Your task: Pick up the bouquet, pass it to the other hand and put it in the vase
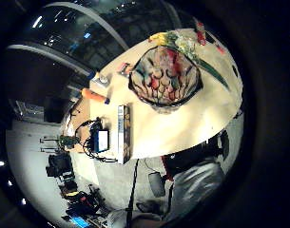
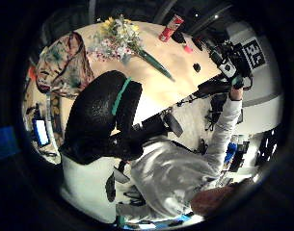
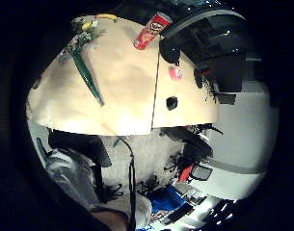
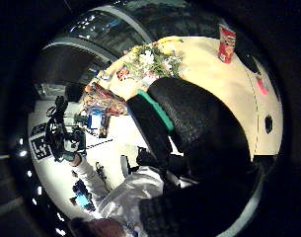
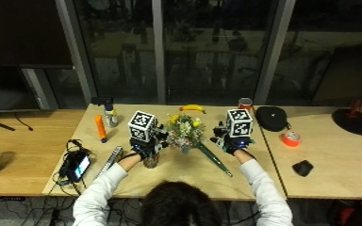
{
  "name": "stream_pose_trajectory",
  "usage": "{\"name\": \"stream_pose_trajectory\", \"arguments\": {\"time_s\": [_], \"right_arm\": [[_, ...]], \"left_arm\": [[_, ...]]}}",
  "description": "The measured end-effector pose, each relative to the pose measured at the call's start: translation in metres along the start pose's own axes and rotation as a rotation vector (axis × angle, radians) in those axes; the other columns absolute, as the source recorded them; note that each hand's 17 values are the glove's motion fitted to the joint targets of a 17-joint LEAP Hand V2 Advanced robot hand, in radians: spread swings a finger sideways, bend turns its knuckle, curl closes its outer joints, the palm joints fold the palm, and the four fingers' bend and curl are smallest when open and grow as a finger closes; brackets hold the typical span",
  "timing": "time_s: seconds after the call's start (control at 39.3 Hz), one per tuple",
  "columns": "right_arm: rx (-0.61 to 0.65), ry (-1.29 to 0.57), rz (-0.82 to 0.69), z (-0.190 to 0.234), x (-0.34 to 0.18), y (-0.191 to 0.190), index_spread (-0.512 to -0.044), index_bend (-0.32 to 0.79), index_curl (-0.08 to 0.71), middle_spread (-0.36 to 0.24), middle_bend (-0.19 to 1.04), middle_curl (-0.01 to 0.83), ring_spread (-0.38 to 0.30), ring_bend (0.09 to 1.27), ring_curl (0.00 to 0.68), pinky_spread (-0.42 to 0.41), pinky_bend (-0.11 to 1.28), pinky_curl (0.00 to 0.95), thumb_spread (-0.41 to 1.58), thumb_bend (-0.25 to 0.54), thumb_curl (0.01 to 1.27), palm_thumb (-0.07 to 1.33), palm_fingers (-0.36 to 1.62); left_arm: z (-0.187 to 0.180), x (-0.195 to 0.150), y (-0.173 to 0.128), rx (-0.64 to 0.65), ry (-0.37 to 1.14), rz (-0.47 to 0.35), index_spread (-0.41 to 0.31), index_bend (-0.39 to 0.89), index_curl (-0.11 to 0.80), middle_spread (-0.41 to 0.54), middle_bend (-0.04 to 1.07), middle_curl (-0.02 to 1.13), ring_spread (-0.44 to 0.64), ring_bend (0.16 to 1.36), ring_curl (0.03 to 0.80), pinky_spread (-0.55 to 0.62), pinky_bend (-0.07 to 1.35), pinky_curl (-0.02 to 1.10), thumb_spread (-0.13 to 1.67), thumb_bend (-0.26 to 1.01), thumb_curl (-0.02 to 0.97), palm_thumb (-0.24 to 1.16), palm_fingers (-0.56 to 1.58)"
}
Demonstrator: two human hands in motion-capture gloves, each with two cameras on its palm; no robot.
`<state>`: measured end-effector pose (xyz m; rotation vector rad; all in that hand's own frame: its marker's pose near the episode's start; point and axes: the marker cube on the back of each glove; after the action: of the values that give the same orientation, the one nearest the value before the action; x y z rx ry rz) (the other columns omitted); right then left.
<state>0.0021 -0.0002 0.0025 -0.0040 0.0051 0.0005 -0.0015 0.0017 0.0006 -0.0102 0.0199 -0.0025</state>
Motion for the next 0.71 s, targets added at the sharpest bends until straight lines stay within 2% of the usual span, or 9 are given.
{"name": "stream_pose_trajectory", "arguments": {"time_s": [0.1,0.25,0.41,0.51,0.56,0.58,0.66,0.71], "right_arm": [[0.001,-0.003,-0.004,0.000,0.001,0.005,-0.257,0.17,0.084,-0.001,0.23,0.089,0.075,0.27,0.073,0.136,0.30,0.106,0.65,0.166,0.06,0.27,0.23],[0.010,-0.019,-0.010,-0.007,-0.002,0.018,-0.327,0.15,0.130,0.006,0.24,0.141,0.103,0.28,0.113,0.178,0.31,0.160,0.93,0.156,0.09,0.29,0.20],[-0.001,-0.012,-0.012,-0.004,-0.005,0.006,-0.352,0.15,0.158,0.009,0.24,0.179,0.116,0.30,0.138,0.197,0.32,0.195,1.08,0.135,0.12,0.29,0.20],[-0.064,-0.016,-0.006,-0.002,-0.010,0.001,-0.361,0.14,0.170,0.017,0.24,0.201,0.122,0.31,0.154,0.205,0.33,0.214,1.13,0.118,0.13,0.30,0.20],[-0.104,-0.028,-0.001,0.002,-0.012,-0.002,-0.363,0.13,0.170,0.019,0.22,0.205,0.130,0.33,0.163,0.216,0.37,0.231,1.16,0.110,0.14,0.30,0.22],[-0.121,-0.034,0.002,0.003,-0.013,-0.003,-0.360,0.08,0.156,0.028,0.20,0.205,0.142,0.35,0.175,0.236,0.45,0.258,1.17,0.106,0.14,0.30,0.25],[-0.141,-0.038,0.016,0.006,-0.014,-0.005,-0.356,0.05,0.139,0.040,0.20,0.217,0.158,0.39,0.193,0.255,0.50,0.279,1.19,0.091,0.15,0.30,0.24],[-0.140,-0.034,0.027,0.007,-0.013,-0.007,-0.345,0.01,0.120,0.050,0.24,0.238,0.167,0.45,0.215,0.263,0.53,0.292,1.19,0.081,0.16,0.30,0.29]], "left_arm": [[-0.003,-0.001,0.008,-0.030,0.033,-0.005,-0.015,0.30,0.125,0.166,0.15,0.06,0.25,0.41,0.102,0.30,0.19,0.06,0.65,0.13,0.076,0.23,0.26],[-0.005,-0.009,0.017,-0.054,0.038,-0.002,-0.019,0.30,0.190,0.223,0.16,0.10,0.33,0.46,0.144,0.39,0.20,0.11,0.89,0.11,0.120,0.24,0.23],[-0.001,-0.016,0.022,-0.037,0.050,0.002,-0.021,0.30,0.237,0.251,0.16,0.12,0.38,0.47,0.164,0.43,0.20,0.15,1.02,0.08,0.156,0.24,0.21],[0.010,-0.013,0.027,-0.035,0.085,0.020,-0.021,0.29,0.262,0.261,0.16,0.13,0.40,0.48,0.173,0.45,0.20,0.17,1.07,0.06,0.175,0.25,0.20],[0.017,-0.010,0.029,-0.032,0.105,0.036,-0.021,0.29,0.274,0.264,0.16,0.14,0.40,0.48,0.178,0.45,0.20,0.17,1.09,0.05,0.184,0.25,0.20],[0.021,-0.007,0.030,-0.029,0.113,0.045,-0.022,0.29,0.280,0.266,0.16,0.14,0.41,0.48,0.180,0.45,0.20,0.18,1.09,0.04,0.190,0.25,0.20],[0.028,0.002,0.033,-0.029,0.123,0.072,-0.022,0.28,0.295,0.269,0.16,0.15,0.41,0.49,0.187,0.46,0.20,0.19,1.11,0.03,0.203,0.26,0.20],[0.030,0.009,0.035,-0.027,0.117,0.091,-0.022,0.28,0.304,0.270,0.16,0.16,0.41,0.49,0.190,0.46,0.20,0.20,1.12,0.02,0.210,0.26,0.20]]}}
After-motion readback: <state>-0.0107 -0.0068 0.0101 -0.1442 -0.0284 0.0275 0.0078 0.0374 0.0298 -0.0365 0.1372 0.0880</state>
